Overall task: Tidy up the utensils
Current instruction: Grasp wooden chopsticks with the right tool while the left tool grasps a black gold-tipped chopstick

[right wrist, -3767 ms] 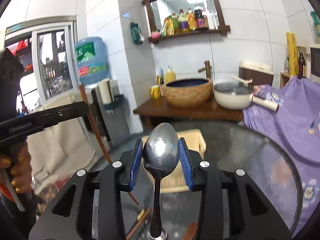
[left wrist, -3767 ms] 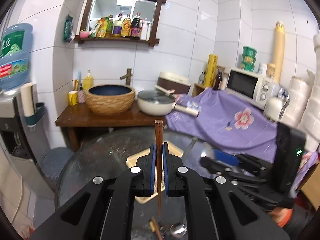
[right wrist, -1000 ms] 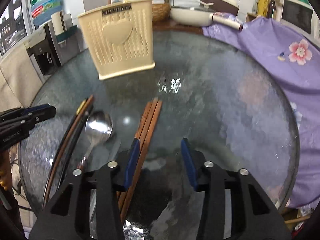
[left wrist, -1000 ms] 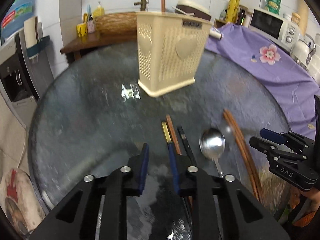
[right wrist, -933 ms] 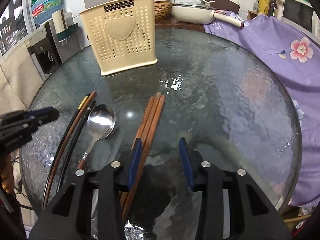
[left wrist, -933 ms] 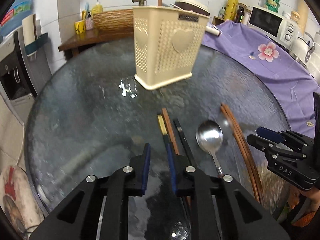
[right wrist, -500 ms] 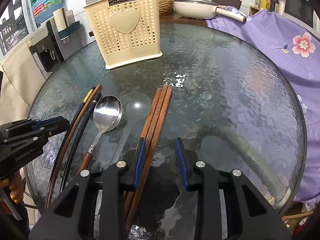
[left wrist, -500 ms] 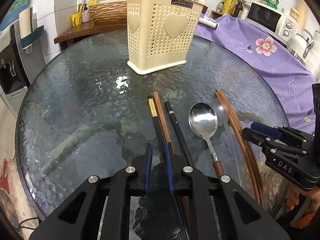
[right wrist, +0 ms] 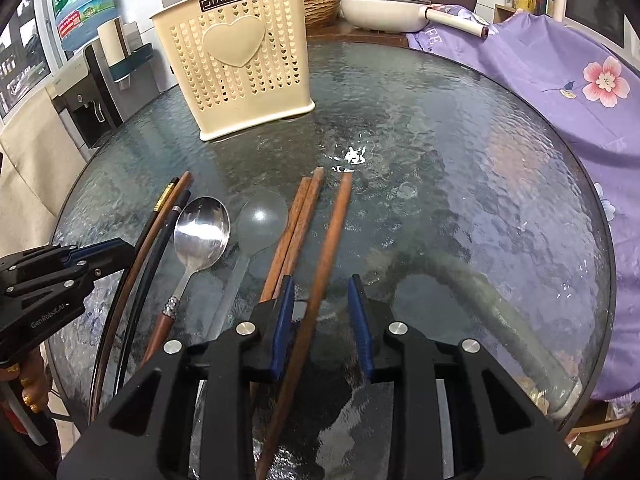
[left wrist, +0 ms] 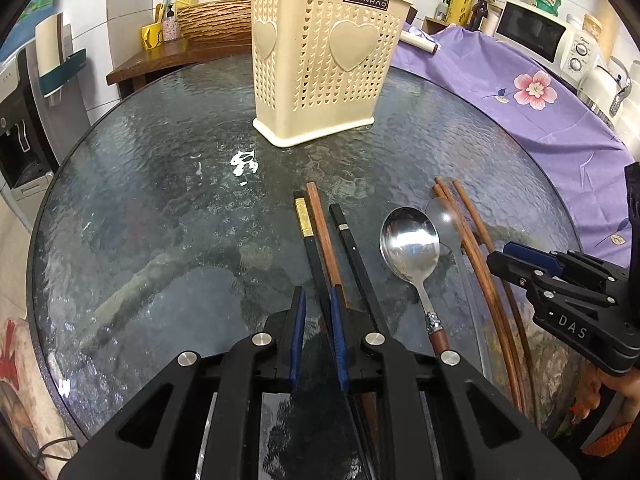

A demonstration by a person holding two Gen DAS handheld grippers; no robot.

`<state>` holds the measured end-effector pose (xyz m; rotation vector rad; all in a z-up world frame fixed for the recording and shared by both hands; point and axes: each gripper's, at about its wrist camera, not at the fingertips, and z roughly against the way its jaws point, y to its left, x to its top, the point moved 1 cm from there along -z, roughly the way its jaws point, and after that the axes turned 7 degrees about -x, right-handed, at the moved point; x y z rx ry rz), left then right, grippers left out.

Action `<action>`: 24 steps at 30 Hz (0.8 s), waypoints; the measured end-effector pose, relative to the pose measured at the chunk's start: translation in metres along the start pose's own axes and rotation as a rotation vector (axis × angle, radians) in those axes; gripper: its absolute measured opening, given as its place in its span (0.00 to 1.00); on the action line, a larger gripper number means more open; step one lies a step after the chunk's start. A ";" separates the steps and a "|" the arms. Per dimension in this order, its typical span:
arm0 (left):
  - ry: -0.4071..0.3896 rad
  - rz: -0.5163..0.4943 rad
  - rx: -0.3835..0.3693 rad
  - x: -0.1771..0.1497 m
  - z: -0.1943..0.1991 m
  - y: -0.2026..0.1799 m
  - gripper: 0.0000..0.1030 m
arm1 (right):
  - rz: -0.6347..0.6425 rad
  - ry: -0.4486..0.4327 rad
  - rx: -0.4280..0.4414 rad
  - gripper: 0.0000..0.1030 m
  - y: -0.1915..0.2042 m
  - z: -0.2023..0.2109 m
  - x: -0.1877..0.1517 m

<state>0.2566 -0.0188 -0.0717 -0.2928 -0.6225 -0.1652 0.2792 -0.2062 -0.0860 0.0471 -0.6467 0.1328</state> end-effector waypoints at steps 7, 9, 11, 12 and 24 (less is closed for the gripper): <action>0.016 -0.024 0.024 0.007 -0.008 -0.004 0.13 | 0.007 0.005 -0.014 0.28 0.001 -0.006 0.007; 0.020 -0.029 0.029 0.010 -0.011 -0.004 0.13 | 0.009 0.011 -0.016 0.27 0.001 -0.009 0.011; 0.024 -0.034 0.035 0.014 -0.014 -0.004 0.13 | 0.015 0.016 -0.023 0.26 0.001 -0.011 0.014; 0.025 -0.038 0.038 0.016 -0.015 -0.004 0.13 | 0.018 0.018 -0.027 0.25 0.001 -0.013 0.017; 0.038 -0.061 0.064 0.027 -0.025 -0.003 0.13 | 0.051 0.016 -0.072 0.24 0.009 -0.027 0.033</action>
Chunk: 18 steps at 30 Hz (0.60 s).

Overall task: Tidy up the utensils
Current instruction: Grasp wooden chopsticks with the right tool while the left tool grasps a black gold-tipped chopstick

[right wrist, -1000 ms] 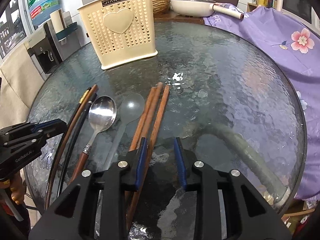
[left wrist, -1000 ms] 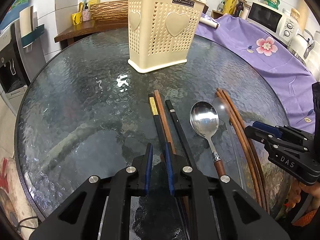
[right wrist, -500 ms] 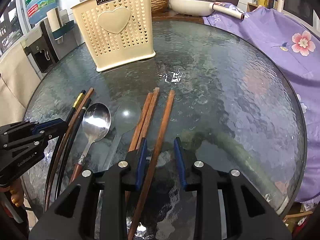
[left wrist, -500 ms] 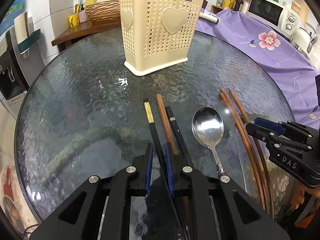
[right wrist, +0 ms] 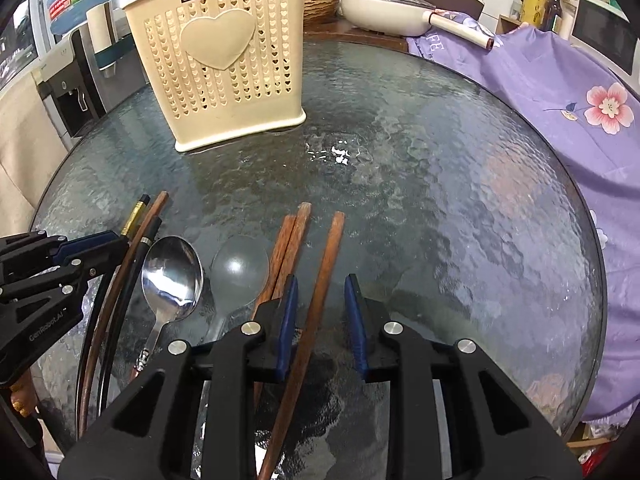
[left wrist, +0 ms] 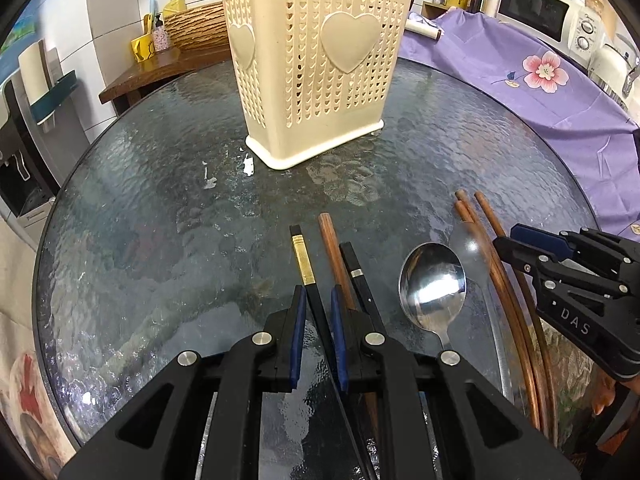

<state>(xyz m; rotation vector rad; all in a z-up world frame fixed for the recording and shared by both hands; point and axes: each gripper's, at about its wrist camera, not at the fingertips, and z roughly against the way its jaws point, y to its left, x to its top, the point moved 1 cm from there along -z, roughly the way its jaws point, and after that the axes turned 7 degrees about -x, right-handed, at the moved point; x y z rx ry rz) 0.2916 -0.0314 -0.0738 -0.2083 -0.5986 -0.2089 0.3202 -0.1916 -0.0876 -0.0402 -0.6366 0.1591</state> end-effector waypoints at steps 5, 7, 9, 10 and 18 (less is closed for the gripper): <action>0.003 0.007 0.007 0.002 -0.001 0.000 0.13 | 0.003 -0.002 -0.004 0.24 0.002 -0.003 0.004; 0.004 0.003 0.013 0.002 -0.002 -0.001 0.12 | 0.004 -0.002 -0.004 0.24 0.004 -0.004 0.006; 0.006 0.003 0.016 0.003 -0.002 -0.002 0.12 | 0.006 0.000 -0.004 0.23 0.005 -0.005 0.007; 0.006 0.004 0.016 0.003 -0.002 -0.002 0.12 | 0.008 0.002 -0.002 0.22 0.006 -0.005 0.007; 0.008 0.003 0.023 0.004 -0.004 -0.006 0.11 | 0.040 0.012 0.010 0.12 0.016 -0.008 0.012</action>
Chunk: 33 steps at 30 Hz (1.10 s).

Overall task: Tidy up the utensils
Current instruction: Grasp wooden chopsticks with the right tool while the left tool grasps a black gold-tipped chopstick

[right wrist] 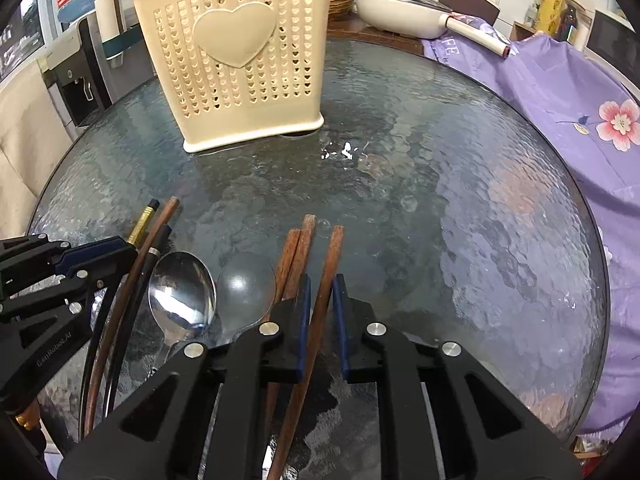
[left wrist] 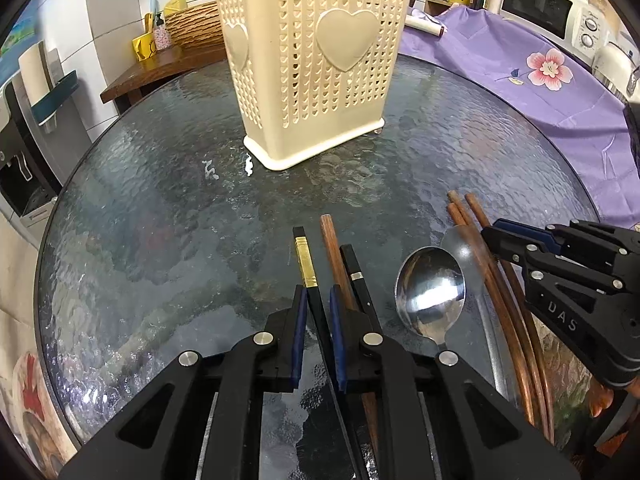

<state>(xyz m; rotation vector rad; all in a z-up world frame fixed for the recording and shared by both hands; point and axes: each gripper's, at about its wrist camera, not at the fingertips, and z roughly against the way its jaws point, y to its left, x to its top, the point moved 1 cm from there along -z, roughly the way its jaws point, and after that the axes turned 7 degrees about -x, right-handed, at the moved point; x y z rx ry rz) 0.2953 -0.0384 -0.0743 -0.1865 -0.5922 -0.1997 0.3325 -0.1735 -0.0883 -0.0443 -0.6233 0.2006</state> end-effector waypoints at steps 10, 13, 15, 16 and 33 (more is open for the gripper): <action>0.001 -0.013 0.008 -0.001 0.000 0.001 0.09 | 0.027 0.004 0.002 0.10 0.003 -0.001 0.002; 0.002 -0.013 0.006 -0.001 0.000 0.000 0.09 | 0.033 0.003 0.001 0.09 0.004 -0.001 0.002; 0.002 -0.009 0.003 -0.001 0.000 0.000 0.08 | 0.032 0.006 0.007 0.09 0.004 -0.001 0.002; 0.002 -0.005 0.000 -0.001 0.000 0.000 0.07 | 0.031 0.006 0.008 0.08 0.004 -0.001 0.002; 0.003 0.023 -0.037 0.005 -0.003 0.006 0.07 | 0.035 -0.001 0.029 0.07 0.003 -0.003 0.006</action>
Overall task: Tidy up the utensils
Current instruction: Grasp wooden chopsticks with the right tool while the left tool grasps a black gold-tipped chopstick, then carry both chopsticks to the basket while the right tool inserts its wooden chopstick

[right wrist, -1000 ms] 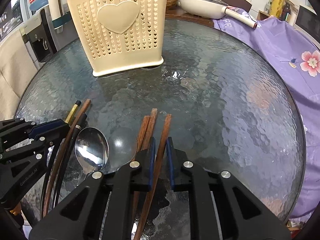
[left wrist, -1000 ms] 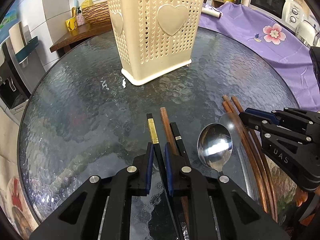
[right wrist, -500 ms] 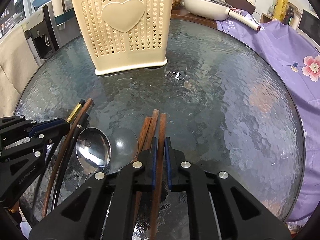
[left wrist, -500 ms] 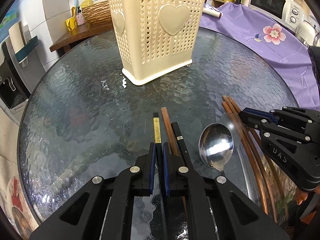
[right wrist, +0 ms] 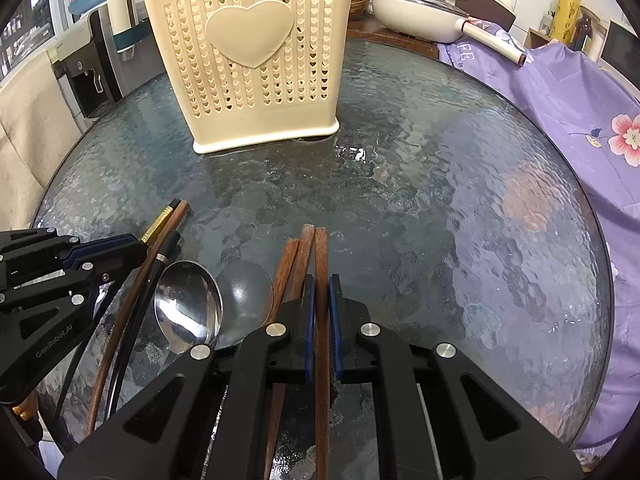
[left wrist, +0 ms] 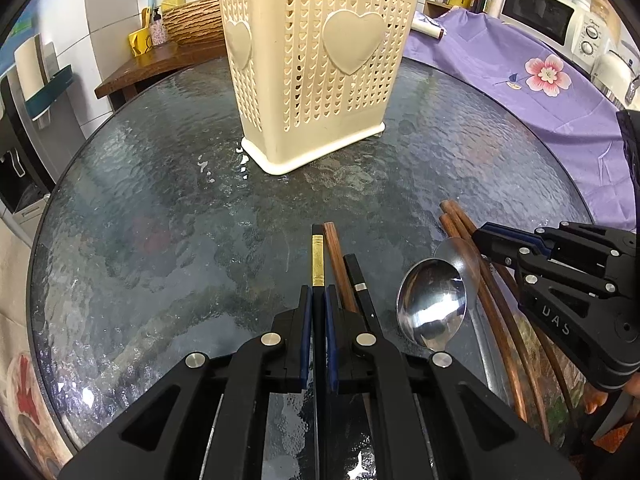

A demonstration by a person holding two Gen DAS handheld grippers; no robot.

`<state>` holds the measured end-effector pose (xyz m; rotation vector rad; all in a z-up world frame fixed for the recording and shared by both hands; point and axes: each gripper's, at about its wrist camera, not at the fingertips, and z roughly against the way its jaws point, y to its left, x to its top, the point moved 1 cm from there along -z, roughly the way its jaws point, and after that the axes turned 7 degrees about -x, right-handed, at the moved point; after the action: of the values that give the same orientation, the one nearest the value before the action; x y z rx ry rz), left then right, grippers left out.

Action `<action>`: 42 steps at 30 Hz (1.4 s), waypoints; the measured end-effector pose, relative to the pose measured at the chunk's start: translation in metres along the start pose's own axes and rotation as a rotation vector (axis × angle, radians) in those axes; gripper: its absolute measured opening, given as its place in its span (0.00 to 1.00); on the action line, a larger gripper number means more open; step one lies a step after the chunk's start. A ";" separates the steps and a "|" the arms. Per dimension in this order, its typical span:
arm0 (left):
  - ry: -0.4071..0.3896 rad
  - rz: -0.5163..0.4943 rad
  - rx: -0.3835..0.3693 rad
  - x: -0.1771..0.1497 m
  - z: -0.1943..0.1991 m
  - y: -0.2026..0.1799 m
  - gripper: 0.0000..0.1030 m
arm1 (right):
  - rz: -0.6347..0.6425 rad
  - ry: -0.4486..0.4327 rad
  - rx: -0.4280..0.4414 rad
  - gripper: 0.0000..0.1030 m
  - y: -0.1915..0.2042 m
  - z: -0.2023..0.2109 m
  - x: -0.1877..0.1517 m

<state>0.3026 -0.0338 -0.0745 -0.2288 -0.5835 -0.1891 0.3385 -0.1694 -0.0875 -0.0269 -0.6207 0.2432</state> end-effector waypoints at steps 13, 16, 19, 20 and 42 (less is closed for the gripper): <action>-0.063 0.026 -0.040 0.011 0.019 0.008 0.07 | -0.060 -0.051 0.083 0.07 -0.013 0.007 0.000; -0.089 0.011 -0.043 0.015 0.029 0.004 0.07 | -0.075 -0.100 0.110 0.07 -0.018 0.021 0.003; -0.121 0.001 -0.051 0.019 0.042 0.000 0.07 | -0.108 -0.159 0.166 0.07 -0.026 0.040 0.008; -0.134 0.002 -0.054 0.021 0.047 0.000 0.07 | -0.115 -0.182 0.181 0.07 -0.028 0.047 0.009; -0.344 -0.016 -0.151 0.040 0.150 0.007 0.06 | -0.069 -0.424 0.337 0.07 -0.068 0.177 0.014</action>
<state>0.2587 0.0082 0.0688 -0.4081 -0.9143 -0.2111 0.2617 -0.2404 0.0712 0.3786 -0.9929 0.2863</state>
